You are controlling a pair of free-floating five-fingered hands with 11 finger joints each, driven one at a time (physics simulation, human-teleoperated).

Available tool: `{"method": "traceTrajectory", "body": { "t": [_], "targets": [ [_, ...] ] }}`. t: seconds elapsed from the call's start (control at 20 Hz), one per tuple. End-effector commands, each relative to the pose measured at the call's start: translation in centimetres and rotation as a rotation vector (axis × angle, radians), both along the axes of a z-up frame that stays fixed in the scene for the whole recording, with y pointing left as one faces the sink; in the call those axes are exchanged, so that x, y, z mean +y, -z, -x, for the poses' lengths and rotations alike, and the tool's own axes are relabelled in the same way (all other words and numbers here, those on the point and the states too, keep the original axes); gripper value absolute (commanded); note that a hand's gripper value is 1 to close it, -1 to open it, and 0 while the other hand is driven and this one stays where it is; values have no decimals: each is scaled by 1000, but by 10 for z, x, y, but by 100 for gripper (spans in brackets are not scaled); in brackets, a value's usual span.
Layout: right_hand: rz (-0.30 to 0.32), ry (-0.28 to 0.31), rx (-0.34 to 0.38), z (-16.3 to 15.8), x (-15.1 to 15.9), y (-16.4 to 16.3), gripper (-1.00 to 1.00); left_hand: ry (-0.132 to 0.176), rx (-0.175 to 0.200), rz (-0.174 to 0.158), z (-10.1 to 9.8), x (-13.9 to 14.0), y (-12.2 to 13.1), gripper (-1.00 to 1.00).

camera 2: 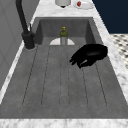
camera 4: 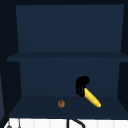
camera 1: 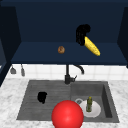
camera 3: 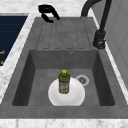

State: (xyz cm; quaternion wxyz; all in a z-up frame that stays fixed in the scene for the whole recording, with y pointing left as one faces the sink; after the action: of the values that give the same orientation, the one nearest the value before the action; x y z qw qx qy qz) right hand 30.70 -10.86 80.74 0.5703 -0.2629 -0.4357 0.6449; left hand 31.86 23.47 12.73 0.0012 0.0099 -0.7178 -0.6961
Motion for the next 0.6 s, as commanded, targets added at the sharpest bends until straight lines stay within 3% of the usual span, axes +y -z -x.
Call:
{"method": "traceTrajectory", "body": {
  "t": [0.0,0.55],
  "targets": [
    [76,5,-36,-31,0,7,100,0,0,0,0,0,0,0],
    [106,2,-55,-117,3,47,100,0,0,0,0,0,0,0]
  ]
}}
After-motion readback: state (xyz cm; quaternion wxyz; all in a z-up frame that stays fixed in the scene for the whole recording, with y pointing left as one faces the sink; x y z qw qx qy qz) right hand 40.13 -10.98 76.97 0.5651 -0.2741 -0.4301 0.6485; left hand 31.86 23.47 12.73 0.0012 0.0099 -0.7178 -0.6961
